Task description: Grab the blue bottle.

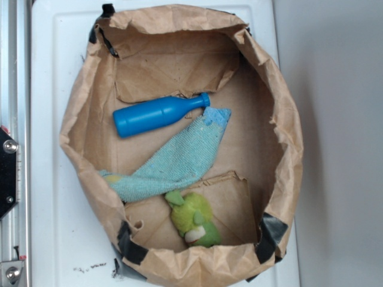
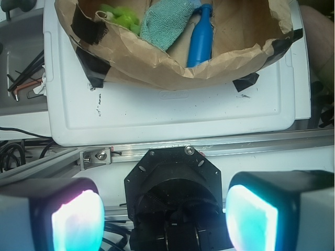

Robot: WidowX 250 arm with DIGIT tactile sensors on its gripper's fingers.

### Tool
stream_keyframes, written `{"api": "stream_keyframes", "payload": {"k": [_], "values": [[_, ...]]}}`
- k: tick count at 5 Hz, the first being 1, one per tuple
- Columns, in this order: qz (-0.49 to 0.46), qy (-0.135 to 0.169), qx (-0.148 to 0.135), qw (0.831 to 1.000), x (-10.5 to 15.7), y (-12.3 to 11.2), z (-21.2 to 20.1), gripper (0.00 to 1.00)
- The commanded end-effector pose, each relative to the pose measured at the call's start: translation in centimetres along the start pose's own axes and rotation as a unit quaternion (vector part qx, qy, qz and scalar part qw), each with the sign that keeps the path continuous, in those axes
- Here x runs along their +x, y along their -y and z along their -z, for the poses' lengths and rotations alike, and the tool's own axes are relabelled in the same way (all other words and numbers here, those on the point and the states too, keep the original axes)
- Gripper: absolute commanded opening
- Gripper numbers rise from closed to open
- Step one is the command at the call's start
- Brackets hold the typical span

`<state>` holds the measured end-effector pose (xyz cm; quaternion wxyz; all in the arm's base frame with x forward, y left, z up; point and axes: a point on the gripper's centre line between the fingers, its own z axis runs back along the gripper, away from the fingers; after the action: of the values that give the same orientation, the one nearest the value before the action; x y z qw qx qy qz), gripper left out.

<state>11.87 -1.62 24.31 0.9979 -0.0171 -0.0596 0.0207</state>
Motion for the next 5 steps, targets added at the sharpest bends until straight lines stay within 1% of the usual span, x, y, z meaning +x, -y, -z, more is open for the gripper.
{"api": "stream_keyframes", "payload": {"k": [1,2,3,4,5], "values": [[0.0,0.0,0.0,1.0,0.0,0.0,0.0,1.0],[0.021,0.013,0.033,0.999,4.9,-0.2,1.3,1.0],[0.019,0.063,0.031,0.997,8.4,-1.6,1.9,1.0],[0.024,0.073,0.032,0.997,10.7,-4.4,4.7,1.0],[0.017,0.075,0.032,0.997,10.4,-6.8,7.1,1.0]]}}
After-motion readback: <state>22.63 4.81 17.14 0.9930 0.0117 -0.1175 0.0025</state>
